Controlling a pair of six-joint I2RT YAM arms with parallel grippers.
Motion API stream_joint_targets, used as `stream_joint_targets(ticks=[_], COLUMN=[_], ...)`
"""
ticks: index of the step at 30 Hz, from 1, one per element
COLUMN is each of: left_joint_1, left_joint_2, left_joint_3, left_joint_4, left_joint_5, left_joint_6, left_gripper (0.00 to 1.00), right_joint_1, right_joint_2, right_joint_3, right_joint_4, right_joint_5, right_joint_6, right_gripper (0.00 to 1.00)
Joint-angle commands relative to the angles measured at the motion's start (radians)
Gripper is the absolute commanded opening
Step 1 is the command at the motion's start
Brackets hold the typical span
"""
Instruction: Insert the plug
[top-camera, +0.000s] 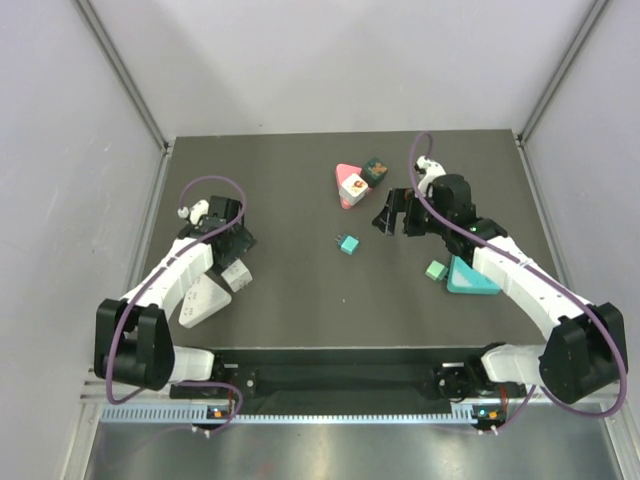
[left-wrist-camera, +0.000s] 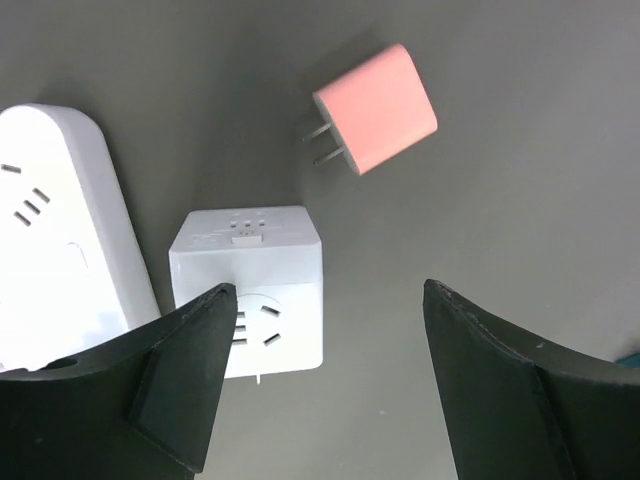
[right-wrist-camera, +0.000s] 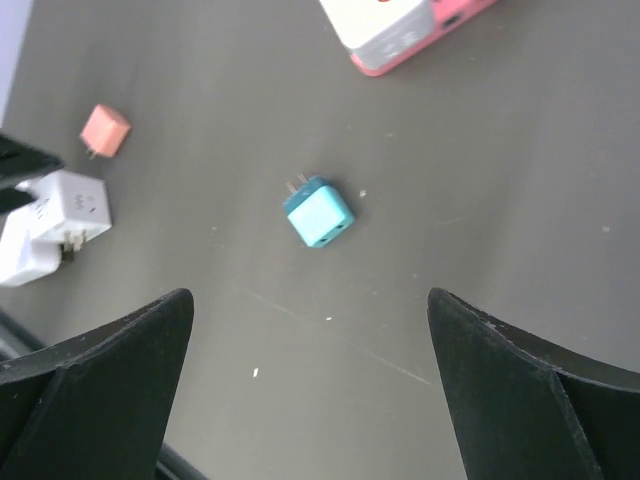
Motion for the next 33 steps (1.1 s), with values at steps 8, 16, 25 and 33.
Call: stream_joint_targets(ticks=[8,16,25,33], left_joint_1=[0.000,-0.005,-0.005,-0.005], left_joint_2=[0.059,-0.021,-0.047,0.013], left_joint_3=[-0.002,0.075,0.008,-0.046], left_joint_4=[-0.058,-0.162,-0.127,-0.055], left_joint_5=[-0.035,-0.121,-0.076,-0.016], left_joint_6=[-0.031,0.031,0.047,0.045], left_gripper=[0.77,0.77,0.77,0.81], right_joint_1=[-0.001,-0.001,0.001,0.001], right_joint_2=[-0.025,-0.014,-0.005,-0.017], right_joint_3=[-0.008,0.000,-0.008,-0.009], right_joint_4=[0.047,0.033,0.030,0.010], right_joint_5=[-0.072,-0.075,-0.098,-0.098], right_joint_6=[-0.048,-0.046,-0.040,-0.049], right_gripper=[1.00,1.00,1.00,1.00])
